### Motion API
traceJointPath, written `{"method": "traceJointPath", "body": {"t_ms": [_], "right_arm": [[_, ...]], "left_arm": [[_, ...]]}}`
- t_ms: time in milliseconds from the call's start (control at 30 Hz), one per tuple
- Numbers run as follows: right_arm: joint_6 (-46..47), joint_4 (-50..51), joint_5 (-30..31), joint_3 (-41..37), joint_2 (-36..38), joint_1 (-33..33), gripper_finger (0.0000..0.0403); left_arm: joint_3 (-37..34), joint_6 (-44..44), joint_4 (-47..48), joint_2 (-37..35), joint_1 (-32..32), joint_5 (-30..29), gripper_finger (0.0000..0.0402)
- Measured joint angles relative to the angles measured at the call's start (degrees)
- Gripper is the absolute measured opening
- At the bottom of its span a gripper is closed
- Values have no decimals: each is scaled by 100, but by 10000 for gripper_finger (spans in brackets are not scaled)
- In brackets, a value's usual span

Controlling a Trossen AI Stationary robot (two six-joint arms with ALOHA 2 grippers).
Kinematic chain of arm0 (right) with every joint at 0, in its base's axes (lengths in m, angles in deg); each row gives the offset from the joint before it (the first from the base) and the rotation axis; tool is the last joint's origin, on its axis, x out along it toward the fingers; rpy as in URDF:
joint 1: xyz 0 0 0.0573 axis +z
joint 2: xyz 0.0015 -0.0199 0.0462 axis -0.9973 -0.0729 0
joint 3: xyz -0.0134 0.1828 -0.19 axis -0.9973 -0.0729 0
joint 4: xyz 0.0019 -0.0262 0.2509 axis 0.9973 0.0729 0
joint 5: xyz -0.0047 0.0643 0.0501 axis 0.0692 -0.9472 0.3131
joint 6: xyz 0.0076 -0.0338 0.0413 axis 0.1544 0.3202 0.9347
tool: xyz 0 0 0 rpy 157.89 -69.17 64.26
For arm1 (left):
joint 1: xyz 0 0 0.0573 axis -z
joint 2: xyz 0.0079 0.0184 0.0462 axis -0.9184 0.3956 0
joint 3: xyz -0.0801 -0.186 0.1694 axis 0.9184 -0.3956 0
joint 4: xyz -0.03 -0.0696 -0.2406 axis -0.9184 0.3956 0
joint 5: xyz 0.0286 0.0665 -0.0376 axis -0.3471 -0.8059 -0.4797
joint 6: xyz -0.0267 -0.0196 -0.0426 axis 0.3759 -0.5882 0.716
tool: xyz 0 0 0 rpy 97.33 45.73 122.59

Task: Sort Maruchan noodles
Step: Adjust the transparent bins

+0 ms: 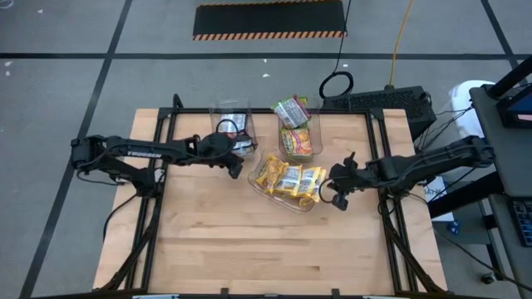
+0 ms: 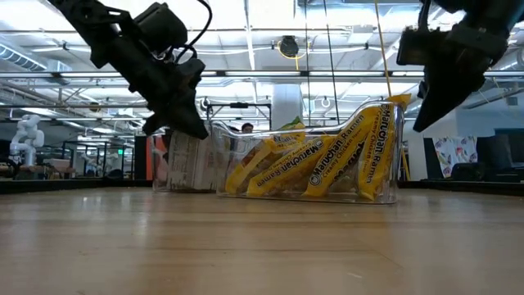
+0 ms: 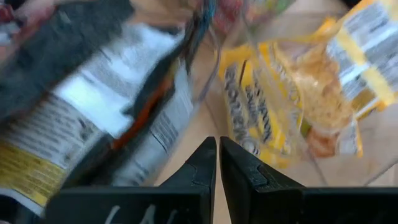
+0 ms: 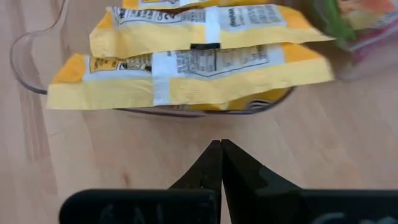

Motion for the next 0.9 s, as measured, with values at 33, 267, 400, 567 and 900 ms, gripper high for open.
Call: {"method": "traceJointPath", "body": {"t_ms": [33,267,400,567,900], "right_arm": [[-34,-154,-1,-97,0,0,0],[-118,-1681,-258,-836,-17,-2,0],[-160,-1810,-286,-897,-17,-4,0],[-296,-1814,-285,-897,-17,-5,0],[-458,-1842,-261,-897,-13,-90,0]], "left_arm": [[0,0,-96,0,-11,-11,26],[2,-26,-307,-2,-10,-17,26],[2,-20,-302,-2,-10,-19,26],[2,74,-345,51,69,-19,26],[9,90,-1047,976,379,-45,26]]}}
